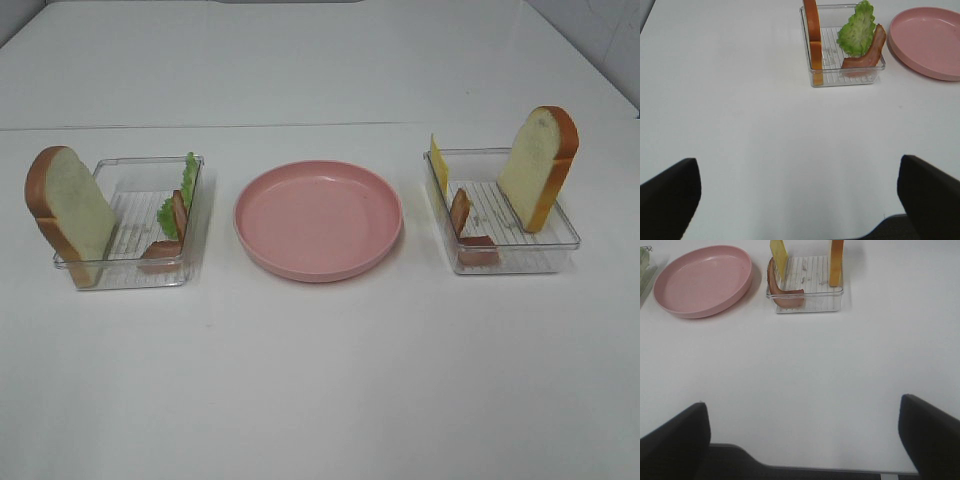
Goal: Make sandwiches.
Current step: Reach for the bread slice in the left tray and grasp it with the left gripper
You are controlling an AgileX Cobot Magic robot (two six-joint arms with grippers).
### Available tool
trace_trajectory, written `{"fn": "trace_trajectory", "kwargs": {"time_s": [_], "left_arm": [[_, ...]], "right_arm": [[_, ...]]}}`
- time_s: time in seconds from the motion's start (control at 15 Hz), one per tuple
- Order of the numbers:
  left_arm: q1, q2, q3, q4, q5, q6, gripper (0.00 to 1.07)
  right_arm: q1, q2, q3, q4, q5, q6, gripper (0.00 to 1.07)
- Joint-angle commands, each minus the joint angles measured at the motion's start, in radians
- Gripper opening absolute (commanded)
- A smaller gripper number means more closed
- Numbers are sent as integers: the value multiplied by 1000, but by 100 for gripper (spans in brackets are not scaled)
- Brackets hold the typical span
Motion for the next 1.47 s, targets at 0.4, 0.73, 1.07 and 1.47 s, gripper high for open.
{"fn": "trace_trajectory", "kwargs": {"time_s": [0.4, 0.73, 1.07, 1.47], "left_arm": [[-6, 94, -55, 1, -59, 0, 100], [-6, 385, -140, -9, -123, -9, 100], [-6, 762, -297, -9, -149, 31, 100], [-6, 1166, -544, -22, -147, 2, 100]], "right_arm": [[-7, -25, 4, -4, 3, 9, 98], [-7, -25, 4, -4, 3, 9, 98], [-7, -25, 4, -4, 3, 9, 98], [-7, -25, 4, -4, 3, 9, 98]]}}
